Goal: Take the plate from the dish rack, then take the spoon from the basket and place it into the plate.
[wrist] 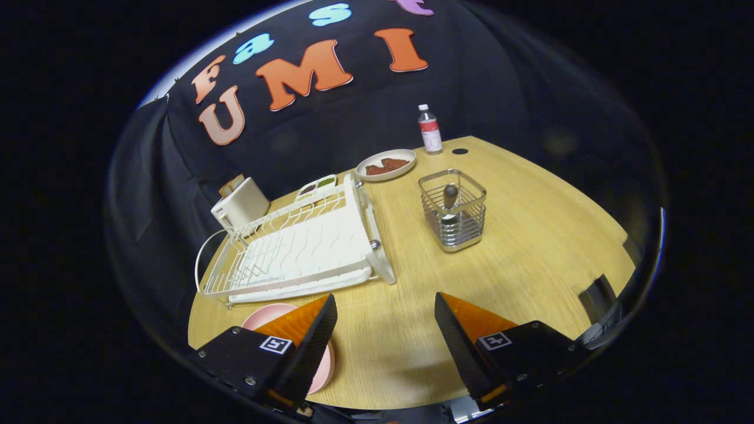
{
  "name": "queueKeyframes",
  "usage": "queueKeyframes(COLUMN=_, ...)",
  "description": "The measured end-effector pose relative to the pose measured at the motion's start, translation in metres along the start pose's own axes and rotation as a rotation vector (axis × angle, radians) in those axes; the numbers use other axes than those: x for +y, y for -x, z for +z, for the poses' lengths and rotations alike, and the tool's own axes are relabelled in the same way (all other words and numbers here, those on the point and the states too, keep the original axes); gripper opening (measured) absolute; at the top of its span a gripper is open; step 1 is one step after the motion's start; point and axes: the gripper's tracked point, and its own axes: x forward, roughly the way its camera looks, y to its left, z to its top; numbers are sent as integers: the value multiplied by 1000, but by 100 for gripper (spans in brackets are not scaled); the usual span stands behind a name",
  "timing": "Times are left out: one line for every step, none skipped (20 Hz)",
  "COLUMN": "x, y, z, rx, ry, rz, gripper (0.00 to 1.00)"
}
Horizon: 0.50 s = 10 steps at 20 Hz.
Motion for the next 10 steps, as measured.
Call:
queueKeyframes(x=-9, y=1, z=12, rx=-19, ry=-10, rz=-16, gripper=99)
queueKeyframes(x=-19, y=1, z=24, rx=-39, ry=-20, rz=-34, gripper=99)
queueKeyframes(x=-28, y=0, z=35, rx=-61, ry=-25, rz=-53, gripper=99)
queueKeyframes(x=-35, y=0, z=45, rx=-84, ry=-26, rz=-69, gripper=99)
queueKeyframes(x=-40, y=-2, z=54, rx=-103, ry=-26, rz=-82, gripper=99)
queueKeyframes(x=-42, y=-3, z=63, rx=-123, ry=-26, rz=-86, gripper=99)
queueKeyframes(x=-44, y=-5, z=68, rx=-137, ry=-25, rz=-92, gripper=99)
queueKeyframes(x=-45, y=-7, z=73, rx=-153, ry=-23, rz=-92, gripper=99)
queueKeyframes(x=-45, y=-11, z=76, rx=-168, ry=-19, rz=-96, gripper=97)
queueKeyframes(x=-45, y=-15, z=78, rx=-184, ry=-14, rz=-100, gripper=97)
